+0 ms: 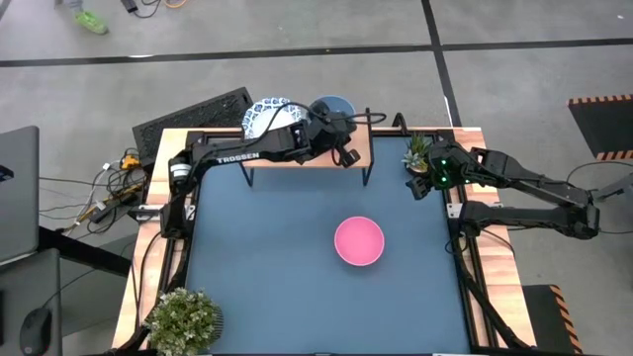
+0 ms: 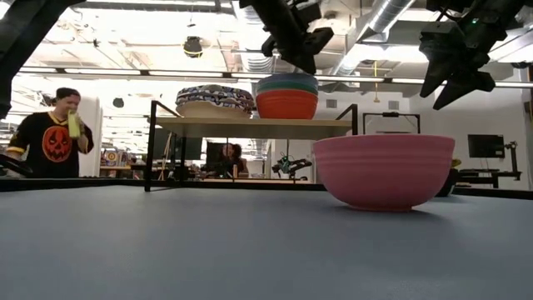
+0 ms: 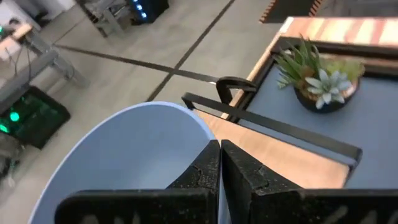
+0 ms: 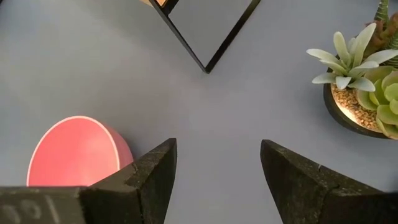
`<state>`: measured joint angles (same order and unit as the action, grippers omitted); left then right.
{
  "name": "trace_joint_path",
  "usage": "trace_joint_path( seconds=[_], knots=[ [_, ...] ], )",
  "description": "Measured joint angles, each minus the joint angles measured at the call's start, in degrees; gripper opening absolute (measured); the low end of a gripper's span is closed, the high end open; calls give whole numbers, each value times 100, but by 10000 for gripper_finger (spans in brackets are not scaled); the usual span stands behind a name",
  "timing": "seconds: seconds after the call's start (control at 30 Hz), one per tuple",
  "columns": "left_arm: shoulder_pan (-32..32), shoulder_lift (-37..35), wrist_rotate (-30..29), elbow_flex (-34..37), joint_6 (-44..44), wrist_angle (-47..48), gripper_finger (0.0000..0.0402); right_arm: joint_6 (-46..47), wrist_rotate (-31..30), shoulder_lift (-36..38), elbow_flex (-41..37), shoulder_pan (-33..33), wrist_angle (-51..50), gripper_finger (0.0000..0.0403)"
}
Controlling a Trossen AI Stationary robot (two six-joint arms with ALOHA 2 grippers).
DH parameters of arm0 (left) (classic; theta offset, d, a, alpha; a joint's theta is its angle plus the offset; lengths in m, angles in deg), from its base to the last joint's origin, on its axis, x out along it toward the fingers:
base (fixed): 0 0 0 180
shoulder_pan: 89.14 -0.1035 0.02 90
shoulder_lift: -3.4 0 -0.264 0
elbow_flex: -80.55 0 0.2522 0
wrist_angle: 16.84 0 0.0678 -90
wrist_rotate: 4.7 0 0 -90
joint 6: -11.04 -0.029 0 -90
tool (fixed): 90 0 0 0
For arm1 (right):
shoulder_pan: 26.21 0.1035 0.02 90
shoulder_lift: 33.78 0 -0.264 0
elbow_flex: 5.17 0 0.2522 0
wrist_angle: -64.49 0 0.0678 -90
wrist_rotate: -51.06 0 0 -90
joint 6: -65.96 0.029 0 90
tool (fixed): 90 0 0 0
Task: Place and stack bowls onto a shelf
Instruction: Stack the blue bowl on the green bowl on the shelf, then stack the pink bowl on the blue bowl on the shelf
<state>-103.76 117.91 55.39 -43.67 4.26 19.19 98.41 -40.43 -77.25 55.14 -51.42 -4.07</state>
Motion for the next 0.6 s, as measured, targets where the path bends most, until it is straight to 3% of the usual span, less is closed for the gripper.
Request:
trace_joint_path(
  seconds=[0.23,0.4,0.6],
  knots=[
    [332,-2,293,-578,-861,765,2,0,1,1,0,0,-1,260],
    [748,-24,2180,-940,-1364,1735,22,1,1,-1,0,0,-1,260],
    [1240,-20,3136,-744,-1541,2607,84,-16,0,0,0,0,-1,260]
  ],
)
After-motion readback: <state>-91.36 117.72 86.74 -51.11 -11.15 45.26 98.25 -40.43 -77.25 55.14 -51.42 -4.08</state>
